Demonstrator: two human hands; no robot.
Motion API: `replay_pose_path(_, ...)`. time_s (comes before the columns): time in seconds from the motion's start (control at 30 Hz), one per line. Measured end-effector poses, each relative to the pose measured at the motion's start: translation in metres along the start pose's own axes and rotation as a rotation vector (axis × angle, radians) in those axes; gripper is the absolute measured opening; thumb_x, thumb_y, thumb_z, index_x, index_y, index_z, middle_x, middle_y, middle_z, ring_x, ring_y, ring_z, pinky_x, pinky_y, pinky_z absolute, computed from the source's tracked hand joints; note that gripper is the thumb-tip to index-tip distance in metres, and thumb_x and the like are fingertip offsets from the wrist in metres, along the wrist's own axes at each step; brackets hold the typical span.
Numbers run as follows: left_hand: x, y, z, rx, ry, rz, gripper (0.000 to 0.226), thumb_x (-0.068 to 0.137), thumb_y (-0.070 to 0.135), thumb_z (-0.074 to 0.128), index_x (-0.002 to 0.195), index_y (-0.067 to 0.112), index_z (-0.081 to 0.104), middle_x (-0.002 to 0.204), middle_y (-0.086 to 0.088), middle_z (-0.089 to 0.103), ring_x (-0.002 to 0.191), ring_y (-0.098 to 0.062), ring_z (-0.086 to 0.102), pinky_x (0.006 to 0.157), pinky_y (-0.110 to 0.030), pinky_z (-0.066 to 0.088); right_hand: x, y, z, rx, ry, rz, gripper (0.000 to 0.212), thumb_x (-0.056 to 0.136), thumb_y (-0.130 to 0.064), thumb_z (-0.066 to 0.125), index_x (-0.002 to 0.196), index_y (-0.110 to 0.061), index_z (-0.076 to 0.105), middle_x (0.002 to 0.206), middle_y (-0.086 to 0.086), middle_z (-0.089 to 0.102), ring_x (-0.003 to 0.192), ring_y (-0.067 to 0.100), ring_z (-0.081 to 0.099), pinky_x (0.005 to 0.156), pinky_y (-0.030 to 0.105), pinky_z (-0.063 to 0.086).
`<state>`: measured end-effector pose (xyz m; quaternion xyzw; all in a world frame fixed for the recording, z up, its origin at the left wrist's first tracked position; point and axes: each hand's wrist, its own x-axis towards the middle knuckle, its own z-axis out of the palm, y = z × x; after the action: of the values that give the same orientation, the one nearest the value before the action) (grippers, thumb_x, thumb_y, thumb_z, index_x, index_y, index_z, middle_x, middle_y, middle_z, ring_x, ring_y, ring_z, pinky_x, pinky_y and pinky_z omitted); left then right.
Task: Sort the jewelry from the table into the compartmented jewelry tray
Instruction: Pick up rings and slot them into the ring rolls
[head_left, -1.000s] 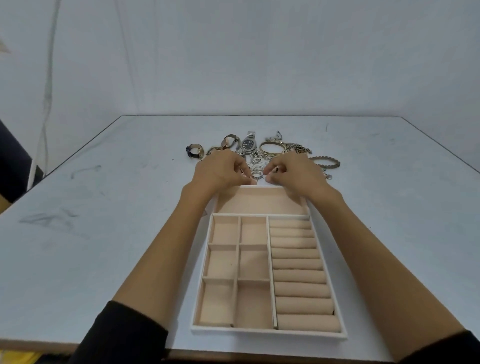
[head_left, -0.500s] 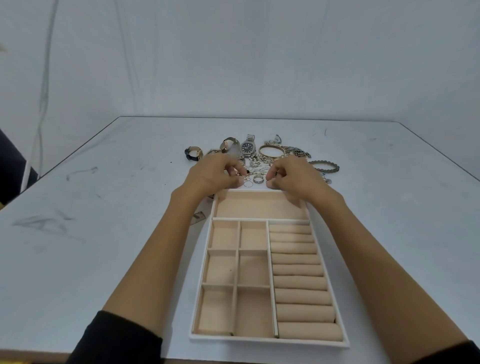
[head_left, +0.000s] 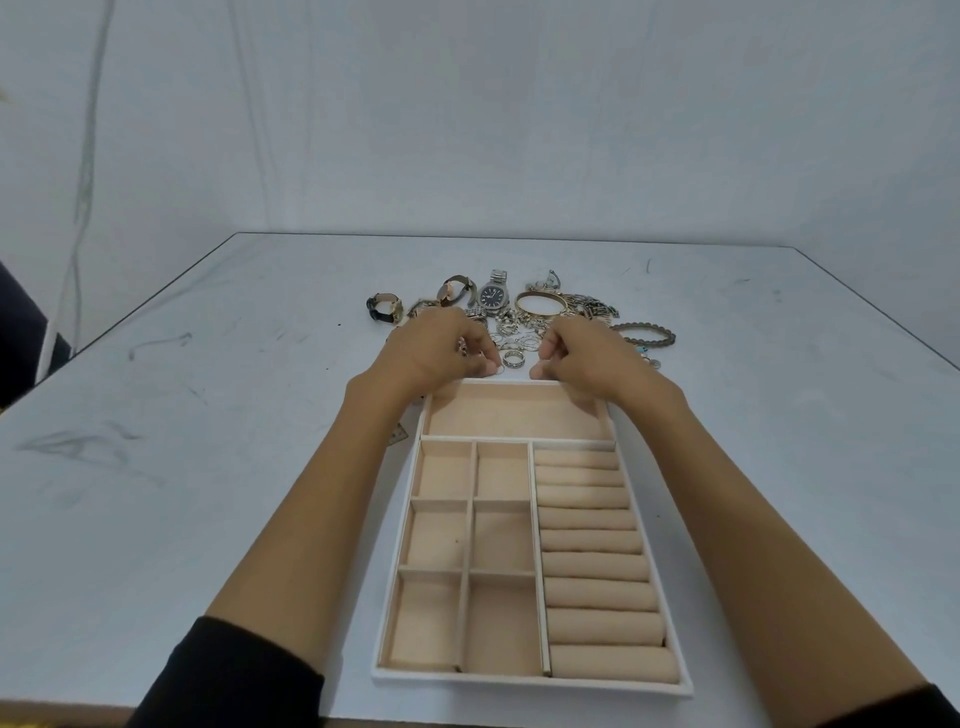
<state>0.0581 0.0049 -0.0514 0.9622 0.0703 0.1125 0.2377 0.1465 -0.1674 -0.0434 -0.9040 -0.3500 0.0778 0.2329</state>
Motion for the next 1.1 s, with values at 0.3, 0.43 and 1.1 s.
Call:
replay_pose_path(0.3,0.002,-0.004,0.000,0.001,-0.022,0.002,0.010,0.079,0.039,0.074,0.088,0.038,0.070,0.082,0.017,0.055,0.073,0.000,0.049,0.073,-0.032,0.047,-0.002,0.003,0.003,0.084,0.078,-0.049,0.024,0.077,-0.016,0.077,0.081,-0.020,0.054,0.069,-0.012,0.047,0.077,0.016,0.049,0.078,0.037,0.047)
replay_pose_path(0.43,0.004,-0.003,0.002,0.033,-0.037,0.033,0.015,0.082,0.035,0.072,0.097,0.037,0.070,0.091,0.011,0.051,0.079,-0.006,0.046,0.080,-0.036,0.048,-0.001,0.004,0.004,0.084,0.082,-0.058,0.027,0.077,-0.016,0.077,0.076,-0.023,0.052,0.069,-0.010,0.048,0.075,0.016,0.050,0.076,0.036,0.046)
replay_pose_path(1.1,-0.007,0.004,0.000,0.044,0.099,0.049,0.009,0.078,0.035,0.074,0.082,0.028,0.069,0.079,0.014,0.064,0.079,-0.008,0.056,0.059,-0.025,0.034,-0.002,0.005,0.007,0.083,0.149,-0.083,0.027,0.074,-0.012,0.079,0.071,-0.024,0.054,0.071,-0.003,0.058,0.074,0.018,0.057,0.071,0.034,0.047)
